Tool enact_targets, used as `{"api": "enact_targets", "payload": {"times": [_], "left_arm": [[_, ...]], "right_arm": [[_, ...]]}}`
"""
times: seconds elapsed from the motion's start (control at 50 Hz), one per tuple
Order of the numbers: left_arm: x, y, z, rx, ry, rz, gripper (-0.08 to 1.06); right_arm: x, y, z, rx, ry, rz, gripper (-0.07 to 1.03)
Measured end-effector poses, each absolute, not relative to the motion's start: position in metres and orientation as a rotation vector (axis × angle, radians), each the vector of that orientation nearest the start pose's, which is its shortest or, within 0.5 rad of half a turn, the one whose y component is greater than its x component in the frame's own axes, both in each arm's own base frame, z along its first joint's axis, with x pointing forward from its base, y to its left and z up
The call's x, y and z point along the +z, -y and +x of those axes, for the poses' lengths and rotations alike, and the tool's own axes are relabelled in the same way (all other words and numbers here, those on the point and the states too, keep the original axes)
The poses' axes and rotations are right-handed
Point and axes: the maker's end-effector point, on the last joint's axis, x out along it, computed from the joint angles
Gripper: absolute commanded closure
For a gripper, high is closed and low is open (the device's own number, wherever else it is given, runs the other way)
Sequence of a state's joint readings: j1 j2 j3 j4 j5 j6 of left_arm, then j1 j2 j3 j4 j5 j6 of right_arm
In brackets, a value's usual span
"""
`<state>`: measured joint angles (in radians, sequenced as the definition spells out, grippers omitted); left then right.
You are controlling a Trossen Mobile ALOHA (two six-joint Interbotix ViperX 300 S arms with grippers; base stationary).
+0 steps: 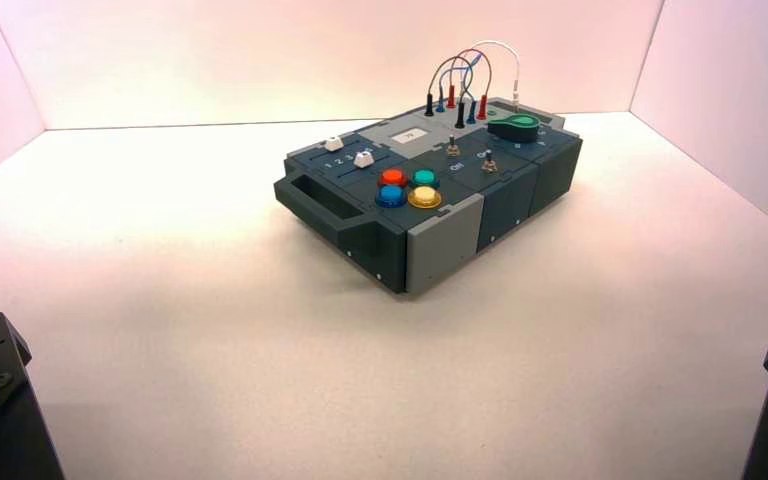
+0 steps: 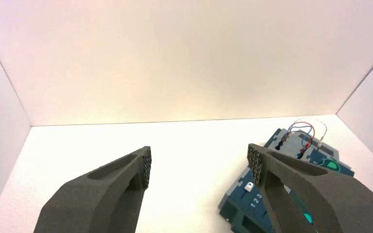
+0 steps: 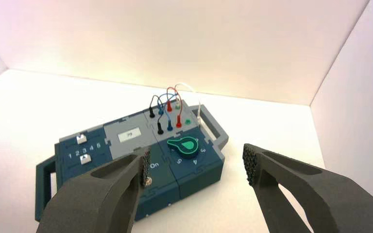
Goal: Open both grippers.
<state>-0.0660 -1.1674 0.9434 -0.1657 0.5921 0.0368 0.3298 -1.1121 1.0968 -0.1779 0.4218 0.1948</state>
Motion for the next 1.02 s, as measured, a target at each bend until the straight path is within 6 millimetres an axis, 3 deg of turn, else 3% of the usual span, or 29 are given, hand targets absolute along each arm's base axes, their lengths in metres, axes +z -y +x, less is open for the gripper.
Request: {"api": "enact_targets", "payload": {"times": [0.48,1.02], "left_arm": [[0.295,0.032,0.221,-0.137,-0.437,-0.105,-0.05],[0.310,0.034,0.233,-0.143,-0.414,-0.112,-0.05]], "right_arm": [[0.259,-0.059,0.206,0.255,-0.356,-0.017,-0.03],[0.258,-0.060,0.206,0.259,-0.359,-0.007,-0.03]]}}
